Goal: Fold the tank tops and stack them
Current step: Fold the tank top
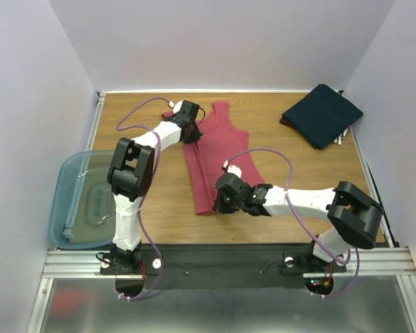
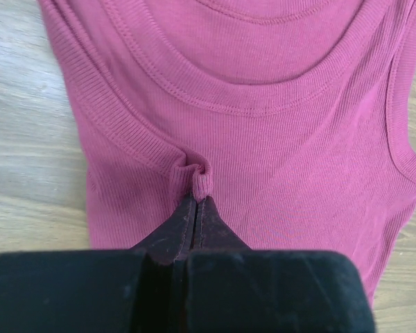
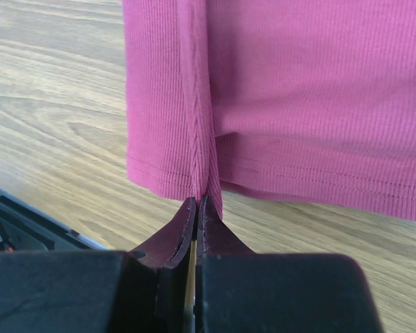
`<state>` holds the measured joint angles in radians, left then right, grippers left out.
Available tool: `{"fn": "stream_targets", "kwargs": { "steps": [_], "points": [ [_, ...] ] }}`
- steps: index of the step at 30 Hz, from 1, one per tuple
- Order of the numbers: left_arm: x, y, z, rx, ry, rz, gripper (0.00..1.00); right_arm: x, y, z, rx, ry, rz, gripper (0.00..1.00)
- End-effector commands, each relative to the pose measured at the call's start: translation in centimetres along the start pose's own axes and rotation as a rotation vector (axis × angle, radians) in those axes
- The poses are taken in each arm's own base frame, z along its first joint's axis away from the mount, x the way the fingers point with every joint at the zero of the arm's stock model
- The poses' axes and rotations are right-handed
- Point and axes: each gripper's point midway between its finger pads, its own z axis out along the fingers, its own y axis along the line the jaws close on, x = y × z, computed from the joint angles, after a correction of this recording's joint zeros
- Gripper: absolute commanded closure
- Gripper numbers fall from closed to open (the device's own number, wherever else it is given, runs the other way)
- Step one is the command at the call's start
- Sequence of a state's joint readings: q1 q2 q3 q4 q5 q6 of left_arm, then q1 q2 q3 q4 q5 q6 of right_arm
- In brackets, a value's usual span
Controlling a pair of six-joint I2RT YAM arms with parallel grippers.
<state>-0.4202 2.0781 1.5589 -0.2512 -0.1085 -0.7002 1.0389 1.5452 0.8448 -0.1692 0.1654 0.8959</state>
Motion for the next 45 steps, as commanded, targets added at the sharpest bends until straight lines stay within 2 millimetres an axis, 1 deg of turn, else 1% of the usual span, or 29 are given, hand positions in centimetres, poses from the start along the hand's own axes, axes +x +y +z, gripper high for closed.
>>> {"fn": "stream_targets", "kwargs": {
  "steps": [1,9,12,13,15,16,18,21,22,23,25,28,30,31,32,33,35,36,37,38,40,41,43,44,45],
  "points": [
    [-2.1,-2.3,-0.9,0.046,-0.061,-0.011,1.0,-1.1,0.2,-0.6,-0.014,-0.053,0.032,1.0],
    [-1.5,-3.0,-0.6,0.047,-0.057,0.003,1.0,-0.8,-1.2,-0.4,0.019,-0.059,0.048,1.0],
    [-1.1,-3.2,-0.4,0.047,-0.05,0.014,0.99,-0.7,-1.3,-0.5,0.022,-0.065,0.053,0.99],
    [-1.0,-3.2,-0.3,0.046,-0.048,0.022,0.97,-0.7,-1.6,-0.5,0.029,-0.066,0.056,0.96],
    [-0.8,-3.3,-0.1,0.046,-0.045,0.028,0.96,-0.7,-1.8,-0.7,0.033,-0.075,0.063,0.93],
    [-0.8,-3.4,-0.1,0.05,-0.046,0.029,0.95,-1.0,-1.7,-1.1,0.025,-0.086,0.069,0.9],
    [-0.7,-3.7,-0.2,0.059,-0.042,0.035,0.92,-1.0,-2.1,-1.5,0.027,-0.098,0.076,0.87],
    [-0.8,-4.1,-0.3,0.075,-0.046,0.051,0.85,-1.5,-2.3,-2.2,0.021,-0.124,0.08,0.79],
    [-0.9,-4.4,-0.4,0.086,-0.048,0.059,0.81,-1.5,-2.4,-2.4,0.024,-0.126,0.079,0.72],
    [-1.0,-4.6,-0.6,0.094,-0.051,0.062,0.72,-1.7,-2.3,-2.9,0.021,-0.132,0.076,0.68],
    [-1.3,-5.0,-0.9,0.113,-0.057,0.076,0.63,-2.0,-2.6,-3.5,0.032,-0.144,0.073,0.59],
    [-1.8,-5.7,-1.7,0.146,-0.067,0.099,0.58,-3.1,-2.4,-4.9,0.033,-0.18,0.07,0.5],
    [-2.4,-6.1,-2.3,0.16,-0.081,0.104,0.55,-4.2,-1.8,-5.9,0.017,-0.214,0.07,0.5],
    [-2.7,-6.3,-2.6,0.165,-0.089,0.103,0.55,-4.4,-1.7,-6.1,0.016,-0.219,0.064,0.5],
    [-3.0,-6.4,-2.9,0.167,-0.096,0.103,0.55,-4.6,-1.6,-6.2,0.016,-0.223,0.04,0.53],
    [-3.5,-6.3,-3.3,0.16,-0.109,0.096,0.55,-5.2,-0.7,-6.2,0.005,-0.226,0.029,0.55],
    [-4.0,-5.8,-3.6,0.139,-0.12,0.072,0.55,-5.5,0.0,-5.6,0.009,-0.212,-0.033,0.59],
    [-4.5,-5.2,-3.7,0.115,-0.135,0.057,0.56,-4.8,0.1,-4.3,0.026,-0.173,-0.066,0.6],
    [-4.5,-4.5,-3.7,0.089,-0.131,0.047,0.58,-4.9,0.4,-3.9,0.028,-0.166,-0.087,0.64],
    [-4.5,-4.2,-3.6,0.079,-0.129,0.035,0.65,-5.9,1.6,-3.8,0.014,-0.179,-0.118,0.67],
    [-4.4,-3.5,-3.4,0.063,-0.123,0.026,0.72,-6.0,2.2,-2.8,0.022,-0.167,-0.156,0.7],
    [-4.3,-3.2,-3.2,0.059,-0.119,0.023,0.78,-6.1,2.4,-1.8,0.038,-0.154,-0.191,0.71],
    [-3.7,-2.7,-2.5,0.045,-0.103,0.027,0.82,-6.2,2.3,-0.8,0.063,-0.153,-0.214,0.72],
    [-3.4,-2.2,-1.9,0.031,-0.091,0.029,0.87,-5.8,1.9,0.0,0.082,-0.136,-0.239,0.73],
    [-3.2,-2.0,-1.6,0.022,-0.085,0.03,0.89,-5.5,1.6,0.5,0.091,-0.123,-0.25,0.73]
  ]
}}
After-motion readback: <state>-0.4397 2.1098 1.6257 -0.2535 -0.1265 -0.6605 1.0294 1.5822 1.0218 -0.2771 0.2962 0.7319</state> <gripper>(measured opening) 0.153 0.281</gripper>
